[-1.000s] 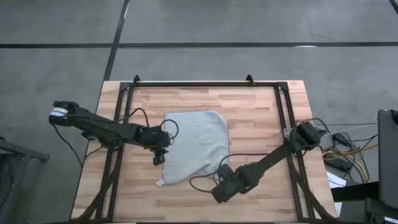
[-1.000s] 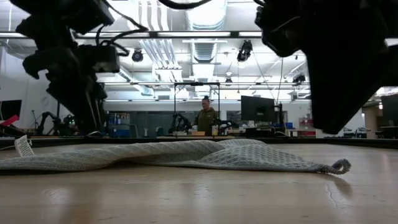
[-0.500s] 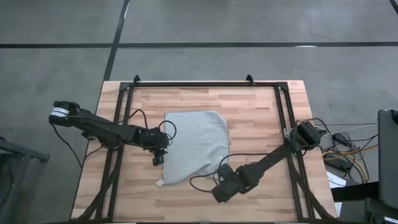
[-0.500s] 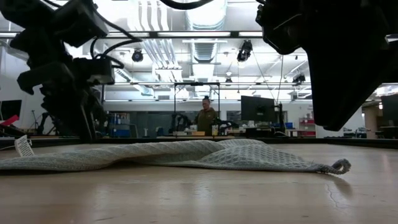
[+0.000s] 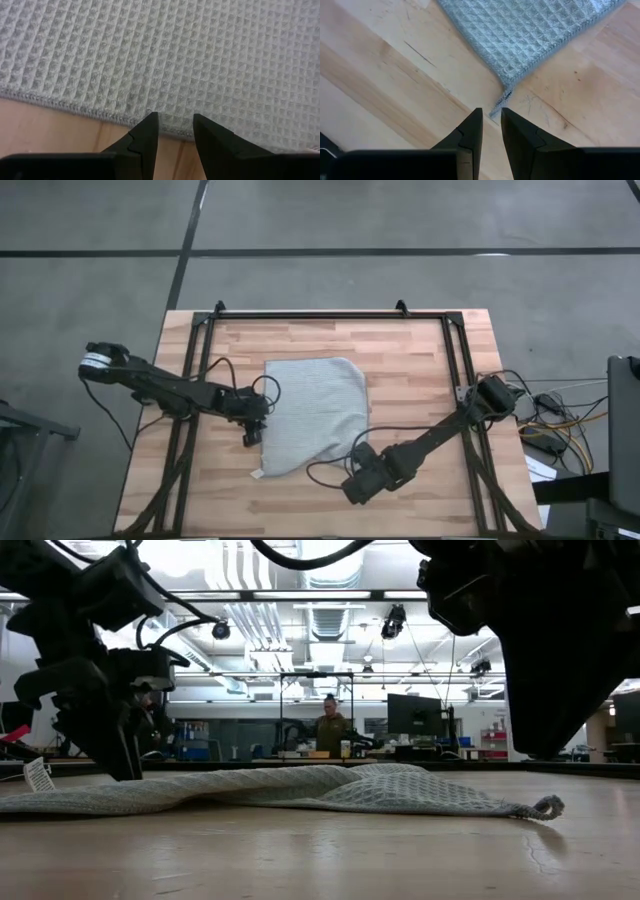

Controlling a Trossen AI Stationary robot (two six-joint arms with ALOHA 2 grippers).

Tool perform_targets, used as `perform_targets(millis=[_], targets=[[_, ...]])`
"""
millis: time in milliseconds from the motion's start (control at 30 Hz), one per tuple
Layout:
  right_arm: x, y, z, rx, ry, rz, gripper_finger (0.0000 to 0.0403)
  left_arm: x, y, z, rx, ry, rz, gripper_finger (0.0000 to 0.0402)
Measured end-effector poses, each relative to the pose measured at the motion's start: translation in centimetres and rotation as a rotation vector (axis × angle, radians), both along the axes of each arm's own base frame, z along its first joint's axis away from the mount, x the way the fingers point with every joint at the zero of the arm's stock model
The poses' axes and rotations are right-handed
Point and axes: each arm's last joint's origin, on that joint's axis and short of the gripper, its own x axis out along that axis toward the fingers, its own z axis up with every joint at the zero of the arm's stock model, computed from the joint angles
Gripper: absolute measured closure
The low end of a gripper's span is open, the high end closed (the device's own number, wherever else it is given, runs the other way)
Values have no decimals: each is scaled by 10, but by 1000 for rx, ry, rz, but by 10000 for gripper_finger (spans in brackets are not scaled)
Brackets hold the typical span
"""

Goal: Fold microfiber towels
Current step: Prepare the microfiber cloth on the table

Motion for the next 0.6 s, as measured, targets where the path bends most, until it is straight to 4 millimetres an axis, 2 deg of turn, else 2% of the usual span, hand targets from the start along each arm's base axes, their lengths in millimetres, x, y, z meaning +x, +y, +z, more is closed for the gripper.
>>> perform_targets(millis=[433,600], targets=[[-6,-4,-12,-8,29,-29,335,-4,0,-8,-48,-39,36,274],[-2,-1,-11,20,-24,-8,335,-4,0,-8,-50,-38,34,274]])
